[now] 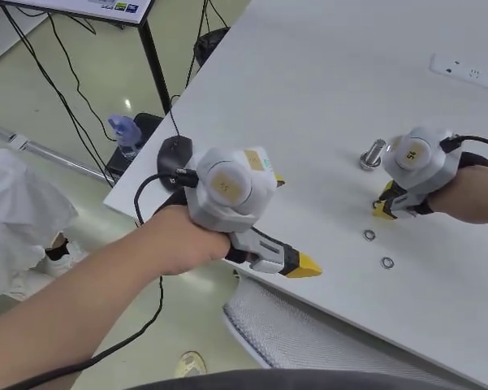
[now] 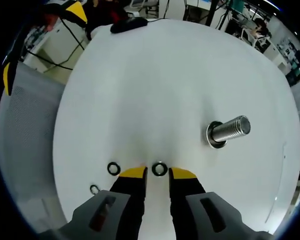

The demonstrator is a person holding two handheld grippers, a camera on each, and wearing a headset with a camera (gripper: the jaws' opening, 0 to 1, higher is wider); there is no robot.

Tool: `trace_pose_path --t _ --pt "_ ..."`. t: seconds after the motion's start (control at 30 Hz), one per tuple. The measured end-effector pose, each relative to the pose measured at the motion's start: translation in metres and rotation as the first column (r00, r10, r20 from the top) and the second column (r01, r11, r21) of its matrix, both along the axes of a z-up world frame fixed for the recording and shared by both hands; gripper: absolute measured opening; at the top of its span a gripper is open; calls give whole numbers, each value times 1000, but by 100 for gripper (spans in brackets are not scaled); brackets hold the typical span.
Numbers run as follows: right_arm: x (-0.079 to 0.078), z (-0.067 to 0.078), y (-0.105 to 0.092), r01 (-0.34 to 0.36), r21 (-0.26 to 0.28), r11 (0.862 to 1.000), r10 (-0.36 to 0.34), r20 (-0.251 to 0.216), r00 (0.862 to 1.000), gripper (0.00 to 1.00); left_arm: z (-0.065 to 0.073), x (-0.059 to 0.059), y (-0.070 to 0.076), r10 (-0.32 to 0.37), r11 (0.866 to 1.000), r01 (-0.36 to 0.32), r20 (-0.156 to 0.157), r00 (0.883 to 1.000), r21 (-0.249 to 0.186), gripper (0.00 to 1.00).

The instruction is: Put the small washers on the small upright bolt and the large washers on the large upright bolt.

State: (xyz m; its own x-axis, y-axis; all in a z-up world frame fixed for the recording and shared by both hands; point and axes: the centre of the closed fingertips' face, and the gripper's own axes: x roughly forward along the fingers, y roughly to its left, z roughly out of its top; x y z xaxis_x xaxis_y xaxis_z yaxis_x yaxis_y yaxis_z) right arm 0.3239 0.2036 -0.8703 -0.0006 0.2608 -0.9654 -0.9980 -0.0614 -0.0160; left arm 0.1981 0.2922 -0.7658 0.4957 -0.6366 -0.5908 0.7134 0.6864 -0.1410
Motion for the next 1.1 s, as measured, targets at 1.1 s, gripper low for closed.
trace_pose_path --t 1.1 --pt "15 25 -40 148 3 989 -148 8 989 13 4 5 7 0 1000 0 11 1000 18 83"
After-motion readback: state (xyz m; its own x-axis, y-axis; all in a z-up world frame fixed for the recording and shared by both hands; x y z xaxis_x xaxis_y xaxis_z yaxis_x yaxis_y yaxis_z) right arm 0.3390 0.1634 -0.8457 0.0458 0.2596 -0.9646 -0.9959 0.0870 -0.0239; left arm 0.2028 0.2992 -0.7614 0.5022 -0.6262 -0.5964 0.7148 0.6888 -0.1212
